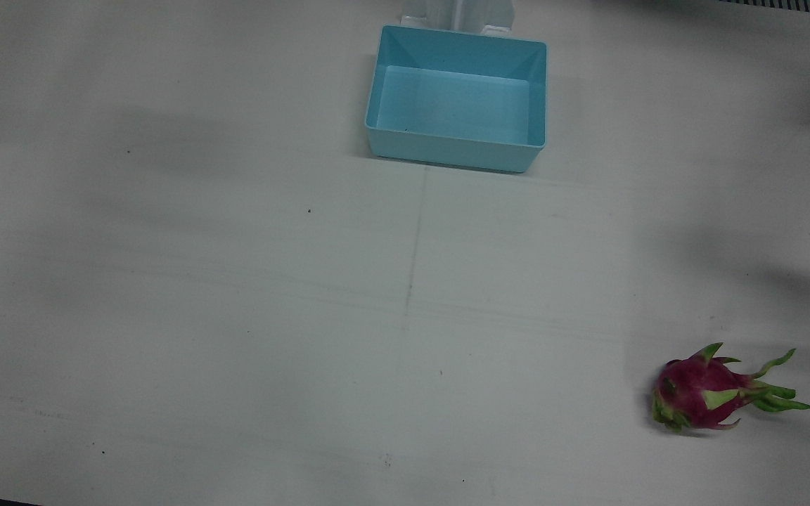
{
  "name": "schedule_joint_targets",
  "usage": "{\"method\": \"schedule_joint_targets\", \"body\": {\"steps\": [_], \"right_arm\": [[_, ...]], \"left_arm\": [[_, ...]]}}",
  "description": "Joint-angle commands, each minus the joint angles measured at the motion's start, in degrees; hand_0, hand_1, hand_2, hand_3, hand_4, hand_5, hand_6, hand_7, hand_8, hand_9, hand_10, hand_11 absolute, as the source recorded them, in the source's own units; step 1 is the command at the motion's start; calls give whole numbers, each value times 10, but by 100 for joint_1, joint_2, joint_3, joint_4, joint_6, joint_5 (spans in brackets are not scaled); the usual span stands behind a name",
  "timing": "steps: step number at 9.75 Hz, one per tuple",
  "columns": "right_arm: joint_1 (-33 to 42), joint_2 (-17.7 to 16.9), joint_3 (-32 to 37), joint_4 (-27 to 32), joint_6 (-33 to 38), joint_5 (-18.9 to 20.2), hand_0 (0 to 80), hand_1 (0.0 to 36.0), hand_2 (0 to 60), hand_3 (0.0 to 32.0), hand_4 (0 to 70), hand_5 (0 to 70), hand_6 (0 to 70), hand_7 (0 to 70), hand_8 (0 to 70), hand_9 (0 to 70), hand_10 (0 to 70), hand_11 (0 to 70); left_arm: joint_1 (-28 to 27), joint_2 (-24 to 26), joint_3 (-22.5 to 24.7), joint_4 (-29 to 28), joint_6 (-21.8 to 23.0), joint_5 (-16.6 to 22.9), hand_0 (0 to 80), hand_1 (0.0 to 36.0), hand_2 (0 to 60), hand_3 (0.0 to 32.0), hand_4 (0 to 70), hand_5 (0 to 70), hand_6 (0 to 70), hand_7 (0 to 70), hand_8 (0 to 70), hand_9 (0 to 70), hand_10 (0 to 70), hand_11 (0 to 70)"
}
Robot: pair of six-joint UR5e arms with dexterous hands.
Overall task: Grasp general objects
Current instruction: 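Move the left hand down beside the pink dragon fruit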
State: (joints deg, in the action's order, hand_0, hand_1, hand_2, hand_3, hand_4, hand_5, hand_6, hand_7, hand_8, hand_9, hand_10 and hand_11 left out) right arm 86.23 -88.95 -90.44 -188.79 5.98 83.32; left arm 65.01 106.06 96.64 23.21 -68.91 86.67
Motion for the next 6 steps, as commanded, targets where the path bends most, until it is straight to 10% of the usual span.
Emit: {"method": "schedule_joint_targets", "body": {"steps": [1, 3, 5, 6], "right_arm": [[-1, 0, 0, 0, -1, 0, 0, 0, 0, 0, 0, 0, 0, 0, 0, 0, 0, 0], [-1, 0, 0, 0, -1, 0, 0, 0, 0, 0, 0, 0, 0, 0, 0, 0, 0, 0], [-1, 0, 0, 0, -1, 0, 0, 0, 0, 0, 0, 0, 0, 0, 0, 0, 0, 0], [-1, 0, 0, 0, -1, 0, 0, 0, 0, 0, 0, 0, 0, 0, 0, 0, 0, 0]], "left_arm": [[-620, 379, -66, 1033, -489, -300, 532, 242, 178, 0, 0, 199, 35, 207, 37, 27, 31, 65], [-918, 521, -84, 1334, -843, -633, 536, 266, 194, 0, 0, 214, 0, 171, 0, 20, 27, 65], [-1427, 503, -119, 1493, -869, -966, 529, 271, 191, 162, 0, 218, 0, 153, 0, 16, 53, 105], [-1517, 503, -146, 1511, -1044, -1038, 529, 268, 184, 164, 0, 212, 0, 151, 0, 16, 62, 118]]}}
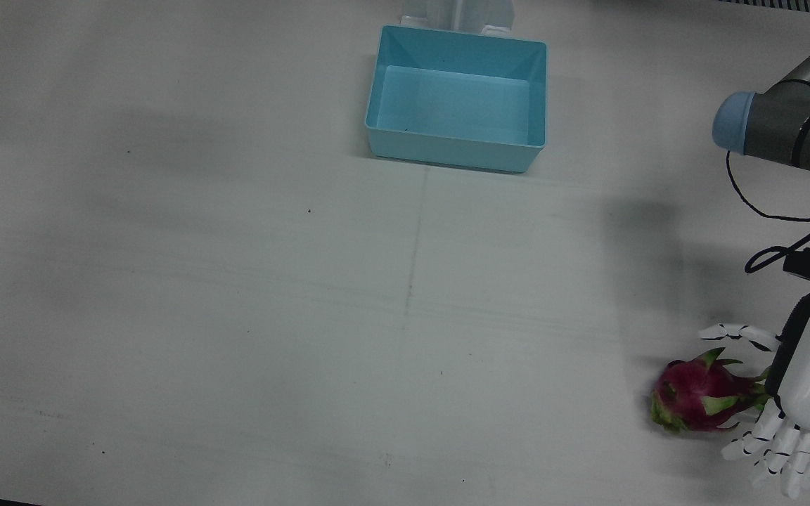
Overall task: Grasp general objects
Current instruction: 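Move the left hand down beside the pink dragon fruit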
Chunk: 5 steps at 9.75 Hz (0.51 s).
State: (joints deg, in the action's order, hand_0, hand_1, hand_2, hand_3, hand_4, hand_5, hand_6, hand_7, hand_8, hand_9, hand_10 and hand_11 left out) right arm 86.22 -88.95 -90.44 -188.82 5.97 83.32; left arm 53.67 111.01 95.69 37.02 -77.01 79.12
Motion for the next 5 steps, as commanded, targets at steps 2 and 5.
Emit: {"method": "schedule_joint_targets", "body": {"steps": [2, 5], "right_arm": [[0, 0, 0, -6, 0, 0, 0, 0, 0, 0, 0, 0, 0, 0, 0, 0, 0, 0], [0, 0, 0, 3, 0, 0, 0, 0, 0, 0, 0, 0, 0, 0, 0, 0, 0, 0]], "left_arm": [[-384, 8, -41, 130, -314, -327, 527, 261, 167, 144, 0, 206, 0, 149, 0, 15, 68, 126], [-331, 8, -76, 78, -332, -397, 525, 262, 175, 106, 0, 201, 0, 159, 0, 17, 82, 146]]}}
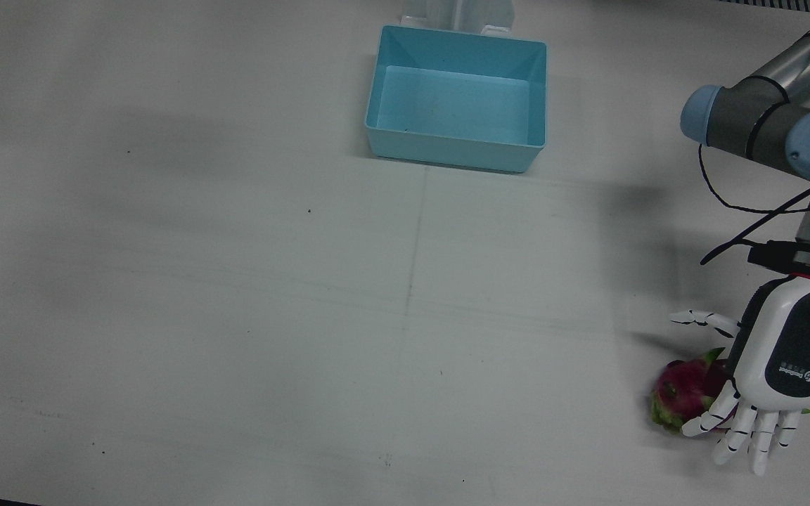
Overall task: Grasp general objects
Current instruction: 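Move the left hand down beside the pink dragon fruit, then close the left hand's fingers around the pink dragon fruit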
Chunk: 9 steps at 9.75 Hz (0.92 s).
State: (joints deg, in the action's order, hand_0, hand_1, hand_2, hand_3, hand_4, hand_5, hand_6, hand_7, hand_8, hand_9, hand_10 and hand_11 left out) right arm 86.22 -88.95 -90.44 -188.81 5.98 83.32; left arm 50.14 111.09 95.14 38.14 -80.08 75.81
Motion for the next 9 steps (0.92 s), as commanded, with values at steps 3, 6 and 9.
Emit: {"method": "schedule_joint_targets", "body": {"steps": [3, 6, 9], "right_arm": [[0, 0, 0, 2, 0, 0, 0, 0, 0, 0, 0, 0, 0, 0, 0, 0, 0, 0], [0, 0, 0, 2, 0, 0, 0, 0, 0, 0, 0, 0, 0, 0, 0, 0, 0, 0], [0, 0, 0, 2, 0, 0, 0, 0, 0, 0, 0, 0, 0, 0, 0, 0, 0, 0]], "left_arm": [[14, 18, -372, -289, -235, -75, 532, 271, 184, 108, 0, 200, 0, 159, 0, 17, 87, 154], [5, 18, -435, -412, -262, -259, 539, 284, 199, 102, 0, 191, 0, 163, 0, 18, 92, 163], [-22, 35, -575, -597, -482, -286, 538, 269, 188, 40, 0, 242, 0, 162, 0, 18, 86, 152]]}}
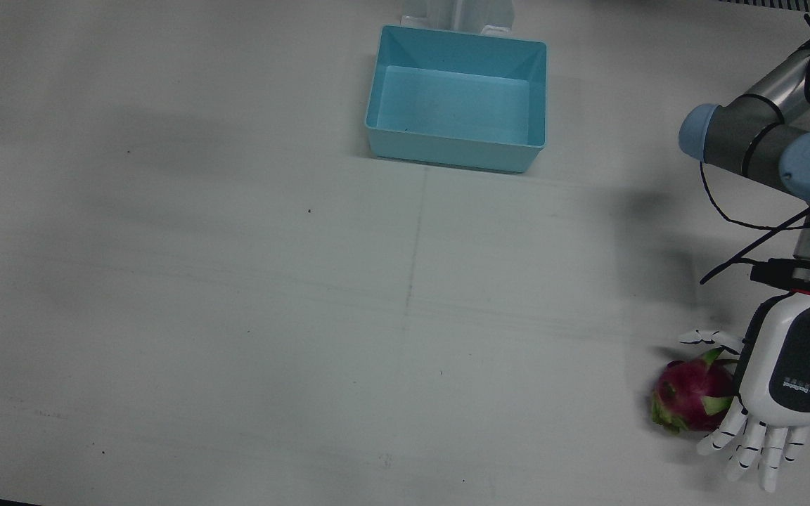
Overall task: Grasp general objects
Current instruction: 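Close the left hand's fingers around the pink dragon fruit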
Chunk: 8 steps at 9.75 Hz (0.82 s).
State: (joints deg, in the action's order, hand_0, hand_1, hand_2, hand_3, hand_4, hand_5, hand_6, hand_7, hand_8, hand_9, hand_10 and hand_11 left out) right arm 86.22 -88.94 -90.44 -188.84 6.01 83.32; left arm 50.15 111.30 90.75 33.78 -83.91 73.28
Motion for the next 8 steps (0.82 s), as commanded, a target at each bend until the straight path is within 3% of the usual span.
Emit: {"method": "schedule_joint_targets", "body": {"steps": [1, 4, 8], "right_arm": [[0, 0, 0, 5, -3, 0, 0, 0, 0, 0, 0, 0, 0, 0, 0, 0, 0, 0], [0, 0, 0, 5, -3, 0, 0, 0, 0, 0, 0, 0, 0, 0, 0, 0, 0, 0], [0, 0, 0, 5, -3, 0, 0, 0, 0, 0, 0, 0, 0, 0, 0, 0, 0, 0]], "left_arm": [[-23, 23, -224, -231, -99, -33, 537, 262, 182, 10, 0, 273, 0, 156, 0, 17, 79, 139], [-40, 14, -295, -284, -99, -182, 529, 239, 175, 0, 16, 337, 0, 155, 9, 17, 61, 108], [-40, 14, -453, -538, -99, -192, 512, 186, 134, 0, 251, 449, 43, 195, 23, 25, 25, 46]]}}
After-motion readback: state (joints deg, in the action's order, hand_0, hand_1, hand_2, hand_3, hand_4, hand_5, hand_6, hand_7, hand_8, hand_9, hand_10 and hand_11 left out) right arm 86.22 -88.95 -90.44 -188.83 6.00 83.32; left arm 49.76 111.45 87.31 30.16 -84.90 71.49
